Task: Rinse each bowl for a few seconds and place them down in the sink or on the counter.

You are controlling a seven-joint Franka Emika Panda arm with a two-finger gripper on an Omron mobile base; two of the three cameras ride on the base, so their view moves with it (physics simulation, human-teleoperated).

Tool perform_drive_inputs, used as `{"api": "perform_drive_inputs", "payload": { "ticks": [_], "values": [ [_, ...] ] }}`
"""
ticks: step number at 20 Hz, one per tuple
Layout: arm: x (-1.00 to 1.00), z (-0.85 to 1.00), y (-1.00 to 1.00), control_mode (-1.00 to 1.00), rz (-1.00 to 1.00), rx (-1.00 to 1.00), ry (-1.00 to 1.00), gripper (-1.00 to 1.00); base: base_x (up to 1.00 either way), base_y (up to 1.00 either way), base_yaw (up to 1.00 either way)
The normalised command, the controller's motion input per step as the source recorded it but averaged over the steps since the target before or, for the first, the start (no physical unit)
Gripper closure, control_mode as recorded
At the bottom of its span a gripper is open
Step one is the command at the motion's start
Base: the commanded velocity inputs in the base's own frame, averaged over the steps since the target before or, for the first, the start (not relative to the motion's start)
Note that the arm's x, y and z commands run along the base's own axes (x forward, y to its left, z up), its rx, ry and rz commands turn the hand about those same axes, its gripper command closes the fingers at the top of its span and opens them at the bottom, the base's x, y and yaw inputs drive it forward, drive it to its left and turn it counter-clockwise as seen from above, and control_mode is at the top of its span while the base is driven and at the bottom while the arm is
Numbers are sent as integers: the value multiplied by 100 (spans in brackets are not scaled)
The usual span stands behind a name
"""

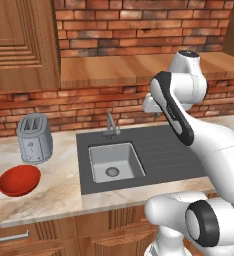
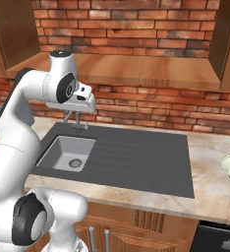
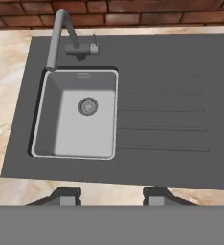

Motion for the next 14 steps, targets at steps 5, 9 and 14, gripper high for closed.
{"api": "perform_drive_inputs", "payload": {
  "ticks": [5,9,14],
  "values": [
    [-13,0,0,-100,0,0,-2,-100,0,0,0],
    [-37,0,0,-100,0,0,-2,-100,0,0,0],
    [-34,0,0,-100,0,-1,-4,-100,0,0,0]
  ]
}}
